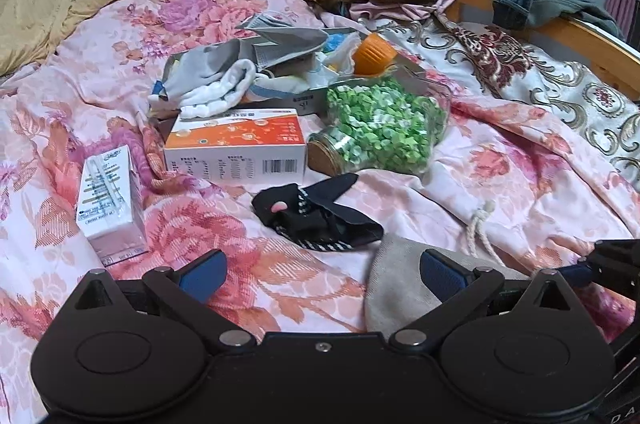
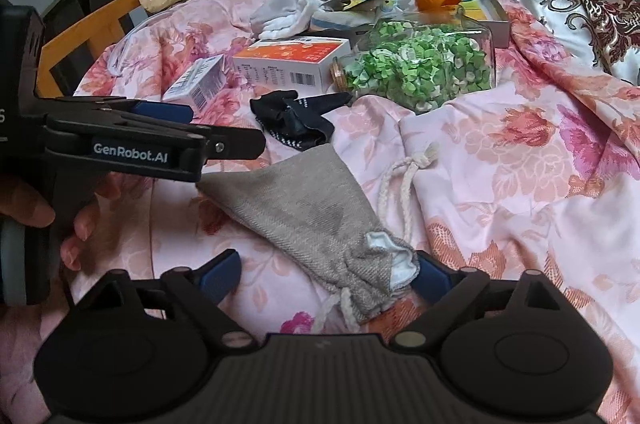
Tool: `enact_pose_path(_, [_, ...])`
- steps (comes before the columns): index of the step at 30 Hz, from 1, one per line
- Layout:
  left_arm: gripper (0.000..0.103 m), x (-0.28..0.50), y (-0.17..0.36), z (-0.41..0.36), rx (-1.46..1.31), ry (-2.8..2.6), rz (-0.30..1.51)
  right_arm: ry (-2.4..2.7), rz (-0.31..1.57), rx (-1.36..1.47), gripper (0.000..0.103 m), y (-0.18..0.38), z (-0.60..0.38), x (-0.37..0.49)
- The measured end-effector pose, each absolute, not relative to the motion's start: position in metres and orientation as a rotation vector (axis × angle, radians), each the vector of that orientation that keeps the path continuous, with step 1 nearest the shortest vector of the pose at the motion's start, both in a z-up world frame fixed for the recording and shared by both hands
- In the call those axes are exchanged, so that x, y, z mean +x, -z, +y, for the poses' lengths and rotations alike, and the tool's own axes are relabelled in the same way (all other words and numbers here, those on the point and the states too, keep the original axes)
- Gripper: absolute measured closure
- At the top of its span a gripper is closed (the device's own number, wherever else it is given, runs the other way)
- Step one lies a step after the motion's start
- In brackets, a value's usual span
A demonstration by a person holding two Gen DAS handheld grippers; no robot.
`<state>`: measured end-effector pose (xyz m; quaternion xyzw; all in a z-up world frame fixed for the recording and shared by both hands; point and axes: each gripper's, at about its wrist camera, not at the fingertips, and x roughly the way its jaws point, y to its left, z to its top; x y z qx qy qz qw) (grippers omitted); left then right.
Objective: Organize soft objects
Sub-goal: 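Close the right tool on the grey pouch while the left tool closes on the black cloth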
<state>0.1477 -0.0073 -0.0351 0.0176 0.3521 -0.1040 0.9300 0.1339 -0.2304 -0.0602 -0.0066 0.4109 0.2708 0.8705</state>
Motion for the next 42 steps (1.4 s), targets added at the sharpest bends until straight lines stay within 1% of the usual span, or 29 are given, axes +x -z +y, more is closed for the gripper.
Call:
enact_pose_path(4, [0.001,0.157,0.040,-0.009,0.052,0.206,0.698,-0.556,0.855,-0.011,0.016,0.062,-0.229,0.138])
enact_pose_path(7, [0.001,0.163,0.043,-0.011,0.058,0.209,0.674,-0.549,0.846,-0.023,0.022,0.063,-0.227,0.139])
enact_pose_path(10, [0.001,0.168,0.045,-0.010,0.029,0.218,0.666,-0.538,0.851,-0.021,0.031,0.065,-0.227,0.142])
enact_pose_path(19, [0.001,0.207,0.064,-0.003,-0.069,0.256,0.691,-0.535,0.854,-0.011,0.037,0.069,-0.228,0.146])
enact_pose_path(28, [0.001,0.214,0.073,-0.008,-0.024,0.282,0.718,-0.530,0.832,-0.046,0.039,0.072,-0.222,0.147])
enact_pose_path(30, [0.009,0.215,0.074,-0.007,-0.028,0.299,0.727,-0.531,0.823,-0.059,0.041,0.072,-0.221,0.147])
enact_pose_path(34, [0.015,0.216,0.075,-0.006,-0.036,0.300,0.740,-0.536,0.814,-0.075,0.043,0.072,-0.219,0.147])
enact_pose_path(36, [0.020,0.216,0.076,-0.006,-0.041,0.302,0.744,-0.537,0.813,-0.074,0.044,0.072,-0.218,0.148])
enact_pose_path(38, [0.023,0.216,0.076,-0.006,-0.041,0.301,0.747,-0.537,0.812,-0.073,0.045,0.072,-0.219,0.148])
enact_pose_path(40, [0.028,0.216,0.076,-0.006,-0.042,0.301,0.749,-0.536,0.809,-0.075,0.046,0.072,-0.219,0.148])
enact_pose_path(42, [0.039,0.216,0.076,-0.005,-0.044,0.296,0.753,-0.534,0.803,-0.090,0.046,0.072,-0.218,0.147])
